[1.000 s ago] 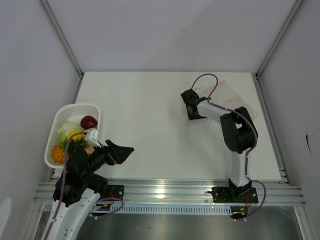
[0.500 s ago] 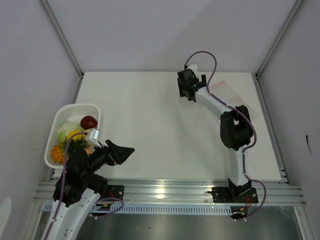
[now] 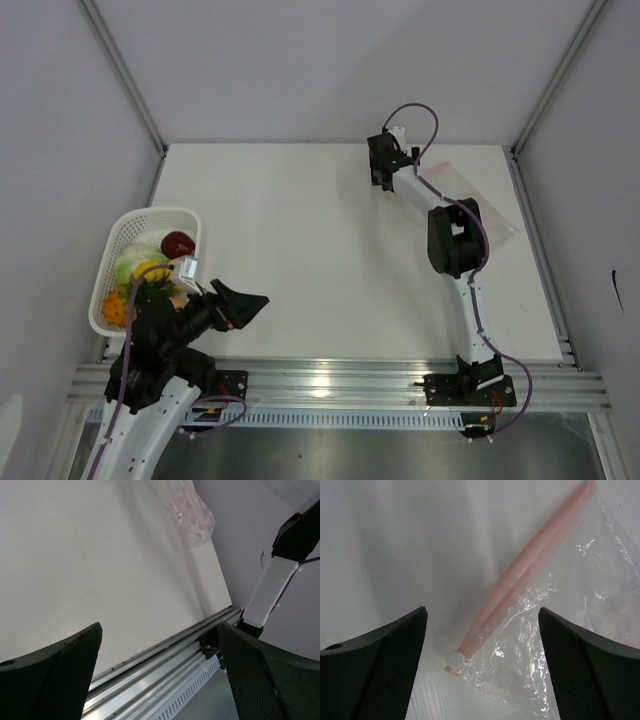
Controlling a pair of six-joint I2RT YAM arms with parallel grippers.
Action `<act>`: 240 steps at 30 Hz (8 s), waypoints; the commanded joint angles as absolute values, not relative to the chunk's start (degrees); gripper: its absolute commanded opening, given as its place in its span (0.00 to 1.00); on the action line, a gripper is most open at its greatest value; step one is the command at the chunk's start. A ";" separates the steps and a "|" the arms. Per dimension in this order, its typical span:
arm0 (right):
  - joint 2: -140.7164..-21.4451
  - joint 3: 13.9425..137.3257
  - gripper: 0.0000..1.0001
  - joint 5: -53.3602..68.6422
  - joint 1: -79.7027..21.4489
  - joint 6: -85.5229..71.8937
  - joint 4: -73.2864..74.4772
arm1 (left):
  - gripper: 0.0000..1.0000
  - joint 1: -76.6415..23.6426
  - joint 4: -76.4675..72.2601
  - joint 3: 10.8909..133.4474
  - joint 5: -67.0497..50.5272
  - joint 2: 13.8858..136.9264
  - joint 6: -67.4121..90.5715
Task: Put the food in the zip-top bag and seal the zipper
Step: Adjust the zipper food storage bag at the center of the board, then pick up the zipper food storage bag at the center of the board, then open the zipper of the food storage bag.
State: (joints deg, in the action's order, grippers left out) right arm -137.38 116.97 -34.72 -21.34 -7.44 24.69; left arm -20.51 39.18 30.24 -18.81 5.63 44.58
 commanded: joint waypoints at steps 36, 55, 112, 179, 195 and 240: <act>-136.07 114.62 0.82 -51.76 -17.23 -19.95 38.32 | 0.99 -20.83 38.59 29.36 -20.56 3.96 45.00; -111.72 81.84 0.82 -46.84 -17.40 -22.42 32.97 | 0.99 -20.83 38.85 27.51 -22.06 2.02 46.40; -121.03 88.25 0.34 -55.72 -8.88 -19.86 36.30 | 0.99 -20.83 37.88 26.98 -22.76 2.46 46.58; -97.12 94.83 0.35 -14.33 -59.16 -14.43 38.67 | 0.01 -20.83 20.39 36.92 -22.24 44.92 43.77; -101.34 100.02 0.38 -3.26 -58.80 -9.93 40.25 | 0.01 -20.83 21.35 40.08 -23.73 46.32 42.63; -97.56 104.77 0.00 -42.03 -64.42 -6.49 43.60 | 0.10 -15.21 30.25 36.91 -22.84 39.55 36.30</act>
